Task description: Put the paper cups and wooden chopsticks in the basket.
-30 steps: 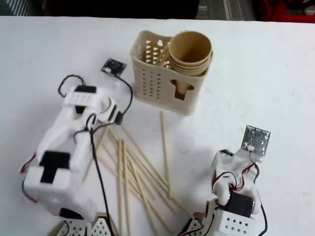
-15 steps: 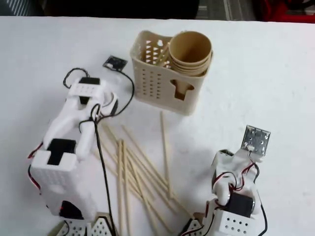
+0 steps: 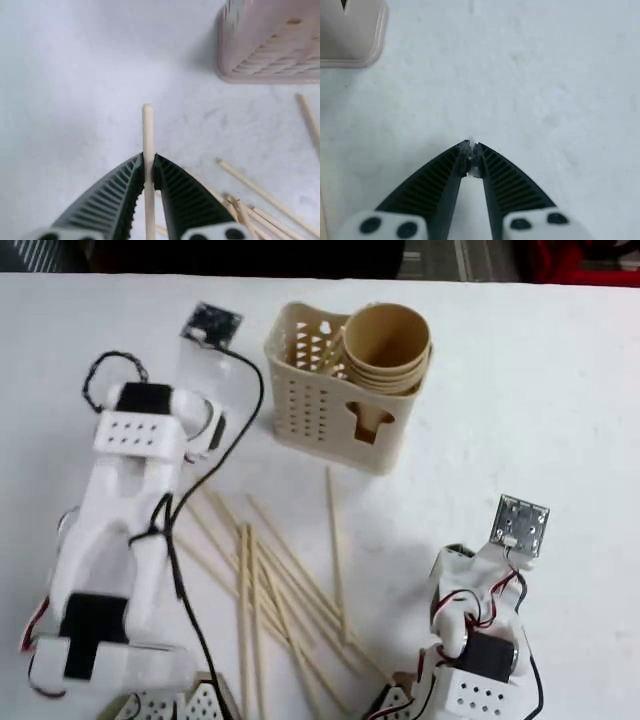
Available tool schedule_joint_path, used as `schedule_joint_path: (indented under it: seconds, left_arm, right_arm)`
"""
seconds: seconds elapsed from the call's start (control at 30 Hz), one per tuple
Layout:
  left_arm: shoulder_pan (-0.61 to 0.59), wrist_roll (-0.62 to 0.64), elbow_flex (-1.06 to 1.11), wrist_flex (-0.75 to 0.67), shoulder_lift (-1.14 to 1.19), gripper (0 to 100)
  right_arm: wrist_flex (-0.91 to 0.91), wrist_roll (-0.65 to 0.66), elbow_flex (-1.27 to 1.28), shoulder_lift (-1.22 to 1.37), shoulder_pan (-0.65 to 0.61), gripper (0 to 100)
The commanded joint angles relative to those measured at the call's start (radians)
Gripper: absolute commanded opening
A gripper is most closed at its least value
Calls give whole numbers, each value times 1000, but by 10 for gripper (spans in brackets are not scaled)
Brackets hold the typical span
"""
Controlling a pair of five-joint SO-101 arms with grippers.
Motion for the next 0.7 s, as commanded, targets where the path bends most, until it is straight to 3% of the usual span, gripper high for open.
schedule_joint_path:
  seconds: [0.0, 0.2, 0.47, 0.67]
  left_arm:
    - [1, 52, -46, 2, -150, 22]
    - [31, 63, -95, -8, -285, 22]
    - [179, 69, -316, -14, -308, 22]
    - [262, 144, -390, -153, -308, 22]
  right_arm:
    - [-21, 9, 2, -10, 4, 18]
    - [-21, 9, 3, -10, 4, 18]
    - [-21, 9, 3, -10, 4, 18]
    - [-21, 9, 3, -10, 4, 18]
